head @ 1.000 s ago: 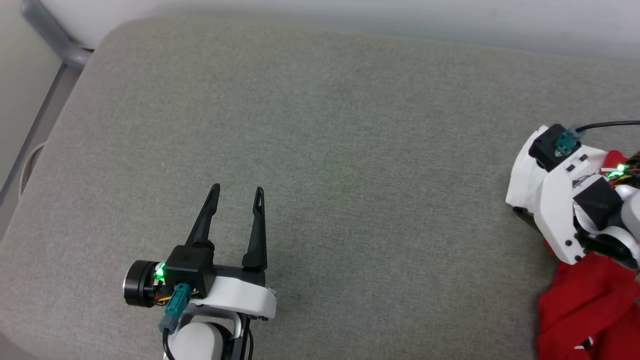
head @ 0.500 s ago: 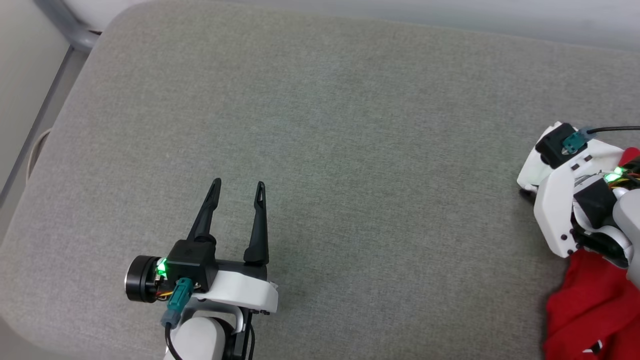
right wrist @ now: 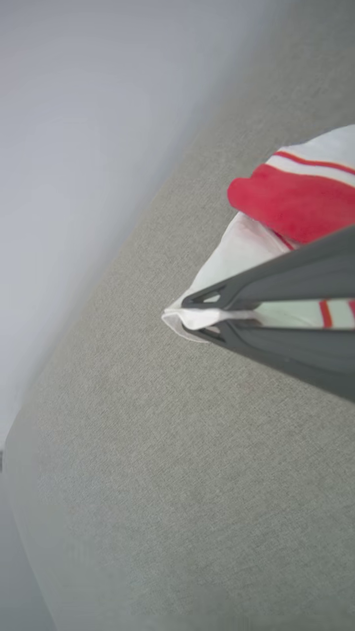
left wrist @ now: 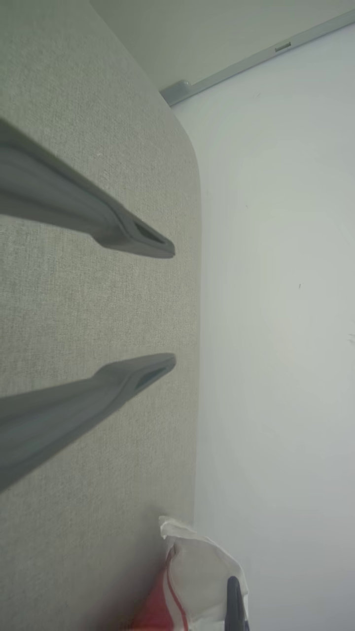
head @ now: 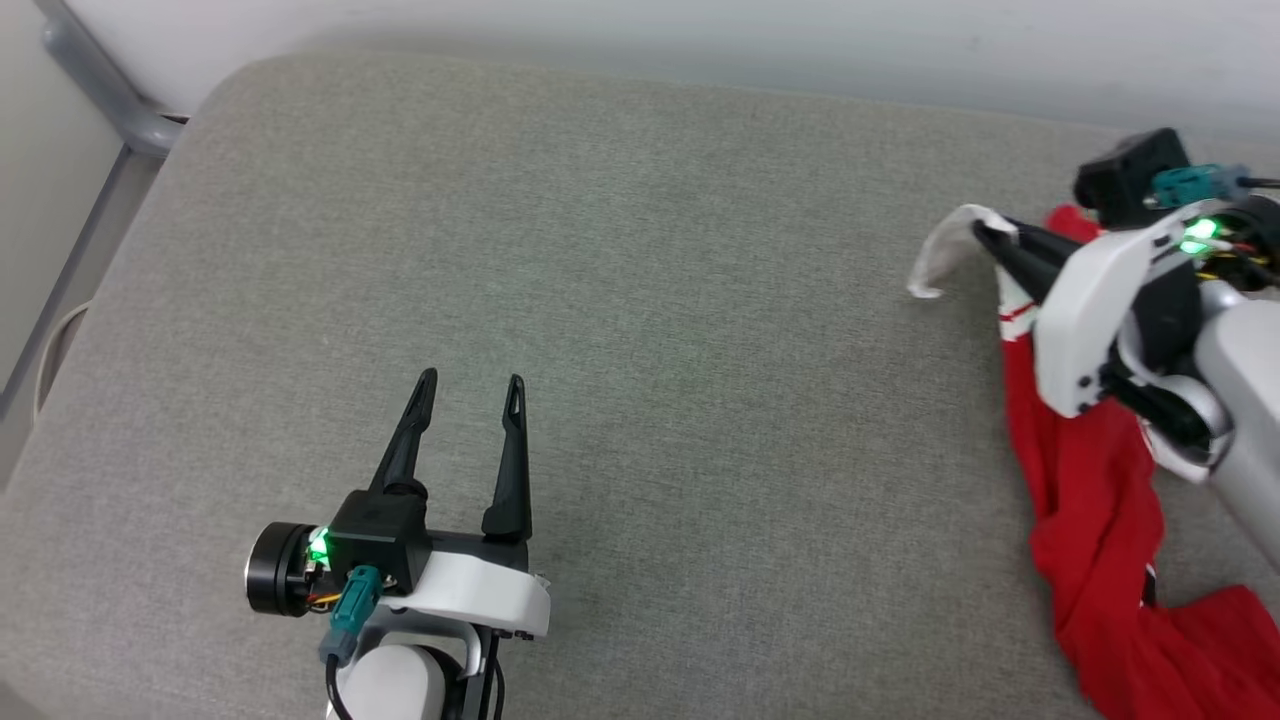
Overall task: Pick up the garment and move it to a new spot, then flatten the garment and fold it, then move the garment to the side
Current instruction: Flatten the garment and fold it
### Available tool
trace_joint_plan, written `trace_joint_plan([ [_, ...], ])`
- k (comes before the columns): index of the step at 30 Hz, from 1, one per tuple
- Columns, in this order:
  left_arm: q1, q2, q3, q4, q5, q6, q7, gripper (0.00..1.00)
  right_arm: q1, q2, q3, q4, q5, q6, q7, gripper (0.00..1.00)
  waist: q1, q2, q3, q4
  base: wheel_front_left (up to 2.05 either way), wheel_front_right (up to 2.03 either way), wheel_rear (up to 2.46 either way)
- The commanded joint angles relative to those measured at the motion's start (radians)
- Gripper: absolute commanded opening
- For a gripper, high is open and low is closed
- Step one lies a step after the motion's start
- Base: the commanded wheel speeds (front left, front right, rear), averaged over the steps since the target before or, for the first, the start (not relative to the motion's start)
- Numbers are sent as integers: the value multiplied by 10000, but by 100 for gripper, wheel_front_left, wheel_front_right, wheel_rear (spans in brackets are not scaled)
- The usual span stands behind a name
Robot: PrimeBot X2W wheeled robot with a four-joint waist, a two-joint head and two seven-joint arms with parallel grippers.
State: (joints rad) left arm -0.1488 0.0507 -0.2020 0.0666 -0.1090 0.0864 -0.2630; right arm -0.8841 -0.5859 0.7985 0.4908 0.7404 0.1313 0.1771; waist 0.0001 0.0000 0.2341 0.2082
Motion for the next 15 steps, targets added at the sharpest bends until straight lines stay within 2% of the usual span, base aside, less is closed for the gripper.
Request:
trace_joint_plan([
  [1,75,-9,13,-34,-10,-11,-27,100,-120,193,39,-84,-87,-11,-106,0,-1,0,-8,75,0,0,0],
  [9,143,-10,34,-79,-101,80,-27,100,-160,1475,749,-305,-653,-11,-544,0,-1,0,46,550,0,0,0],
  [15,191,-10,23,-94,-167,130,-27,100,351,2378,2152,-413,-724,-11,-650,0,-1,0,96,731,0,0,0],
])
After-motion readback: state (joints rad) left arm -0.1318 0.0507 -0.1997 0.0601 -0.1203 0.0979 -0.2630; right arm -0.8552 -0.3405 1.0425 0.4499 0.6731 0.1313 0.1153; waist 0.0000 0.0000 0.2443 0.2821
